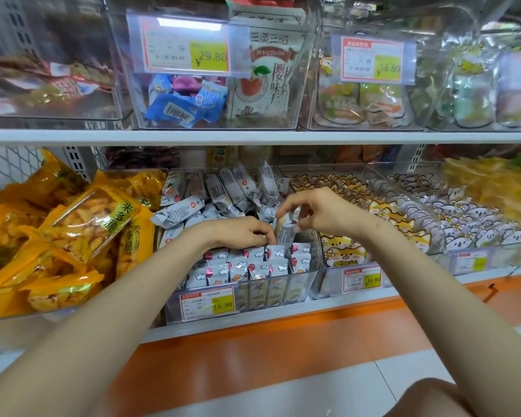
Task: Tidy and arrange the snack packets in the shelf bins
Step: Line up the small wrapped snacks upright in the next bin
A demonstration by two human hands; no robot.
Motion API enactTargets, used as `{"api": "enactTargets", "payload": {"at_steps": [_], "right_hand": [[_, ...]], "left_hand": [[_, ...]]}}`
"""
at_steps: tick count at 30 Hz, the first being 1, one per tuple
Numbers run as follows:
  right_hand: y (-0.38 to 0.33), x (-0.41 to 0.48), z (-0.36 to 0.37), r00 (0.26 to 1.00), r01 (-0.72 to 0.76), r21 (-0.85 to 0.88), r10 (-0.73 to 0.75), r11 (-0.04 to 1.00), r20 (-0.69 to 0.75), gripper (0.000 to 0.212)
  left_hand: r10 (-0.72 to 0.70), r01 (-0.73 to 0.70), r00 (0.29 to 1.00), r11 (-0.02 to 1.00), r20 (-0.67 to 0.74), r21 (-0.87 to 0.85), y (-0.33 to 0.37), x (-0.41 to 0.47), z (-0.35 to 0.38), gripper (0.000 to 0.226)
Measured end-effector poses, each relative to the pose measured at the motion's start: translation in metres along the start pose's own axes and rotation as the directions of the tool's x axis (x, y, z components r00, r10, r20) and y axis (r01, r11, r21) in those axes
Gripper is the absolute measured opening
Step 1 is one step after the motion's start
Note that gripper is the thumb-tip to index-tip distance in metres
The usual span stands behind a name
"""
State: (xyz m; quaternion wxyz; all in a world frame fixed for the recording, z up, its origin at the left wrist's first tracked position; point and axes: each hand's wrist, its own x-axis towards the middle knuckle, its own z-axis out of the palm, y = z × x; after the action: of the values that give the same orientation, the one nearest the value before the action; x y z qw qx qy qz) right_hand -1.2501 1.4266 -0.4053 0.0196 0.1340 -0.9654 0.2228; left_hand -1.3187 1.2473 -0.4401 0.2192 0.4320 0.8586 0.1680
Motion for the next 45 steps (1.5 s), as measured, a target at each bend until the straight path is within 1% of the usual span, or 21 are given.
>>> {"api": "enactTargets", "payload": {"at_steps": [2,3,7,9,12,15,16,18,20,22,23,24,27,31,33,36,39,45], "right_hand": [[0.004,0.003,0.005,0.996,0.015,-0.112,-0.025,0.994,-0.089,0.031],[0.006,0.004,0.006,0.994,0.010,-0.166,-0.028,0.986,-0.106,0.032],[0.014,0.005,0.009,0.993,-0.066,-0.301,0.034,0.951,-0.109,0.049],[0.014,0.006,0.010,0.992,-0.059,-0.365,0.013,0.929,-0.128,0.053],[0.013,0.006,0.012,0.992,-0.041,-0.456,-0.018,0.889,-0.124,0.051],[0.011,0.006,0.014,0.994,-0.043,-0.538,-0.020,0.842,-0.112,0.041],[0.010,0.007,0.016,0.994,-0.018,-0.582,-0.046,0.813,-0.095,0.036],[0.011,0.009,0.021,0.996,0.037,-0.641,-0.080,0.766,-0.038,0.028],[0.013,0.011,0.025,0.998,0.049,-0.633,-0.065,0.773,-0.002,0.024],[0.012,0.013,0.024,1.000,0.027,-0.601,-0.018,0.799,0.020,0.022],[0.011,0.014,0.024,0.999,0.016,-0.592,0.004,0.806,0.032,0.022],[0.010,0.014,0.023,0.999,0.012,-0.586,0.017,0.810,0.044,0.022],[0.010,0.014,0.021,0.996,0.007,-0.545,0.040,0.838,0.074,0.023],[0.010,0.013,0.020,0.998,0.000,-0.451,0.032,0.893,0.063,0.021],[0.009,0.011,0.020,0.998,-0.003,-0.428,0.031,0.904,0.060,0.021],[0.011,0.009,0.023,0.999,-0.001,-0.436,0.018,0.900,0.035,0.024],[0.012,0.006,0.025,0.999,-0.014,-0.425,0.026,0.905,0.022,0.025],[0.007,0.001,0.020,0.999,-0.019,-0.308,0.032,0.951,0.036,0.027]], "left_hand": [[0.006,-0.006,1.000,1.000,-0.006,-0.002,-0.001,-0.001,0.000,0.026],[0.007,-0.007,1.000,1.000,-0.006,-0.004,-0.002,-0.001,0.000,0.027],[0.020,-0.020,1.000,0.999,-0.005,-0.044,-0.006,0.001,0.001,0.027],[0.028,-0.028,1.000,0.998,0.002,-0.056,-0.007,0.001,0.002,0.027],[0.056,-0.054,0.998,0.995,0.020,-0.087,-0.009,0.002,0.005,0.030],[0.048,-0.047,0.999,0.995,0.004,-0.085,-0.010,0.005,0.006,0.029],[0.051,-0.051,0.999,0.996,-0.008,-0.070,-0.010,0.006,0.006,0.029],[0.046,-0.044,0.998,0.998,-0.050,0.046,-0.007,0.005,0.005,0.032],[0.070,-0.046,0.989,0.982,-0.129,0.181,-0.003,0.003,0.003,0.036],[0.097,-0.060,0.982,0.974,-0.161,0.220,0.002,0.000,0.002,0.039],[0.098,-0.063,0.983,0.973,-0.152,0.221,0.005,-0.001,0.002,0.039],[0.091,-0.061,0.987,0.975,-0.130,0.215,0.008,-0.002,0.002,0.038],[0.006,0.003,0.999,0.988,-0.053,0.155,0.012,-0.003,0.005,0.035],[-0.052,0.051,0.999,0.998,-0.017,-0.027,0.014,-0.004,0.010,0.032],[-0.079,0.080,0.997,0.994,0.014,-0.077,0.015,-0.005,0.012,0.033],[-0.120,0.124,0.992,0.987,0.041,-0.097,0.016,-0.005,0.013,0.039],[-0.105,0.108,0.992,0.993,0.076,-0.047,0.019,-0.006,0.011,0.039],[-0.074,0.079,0.994,0.995,0.083,-0.053,0.020,-0.010,0.011,0.035]]}}
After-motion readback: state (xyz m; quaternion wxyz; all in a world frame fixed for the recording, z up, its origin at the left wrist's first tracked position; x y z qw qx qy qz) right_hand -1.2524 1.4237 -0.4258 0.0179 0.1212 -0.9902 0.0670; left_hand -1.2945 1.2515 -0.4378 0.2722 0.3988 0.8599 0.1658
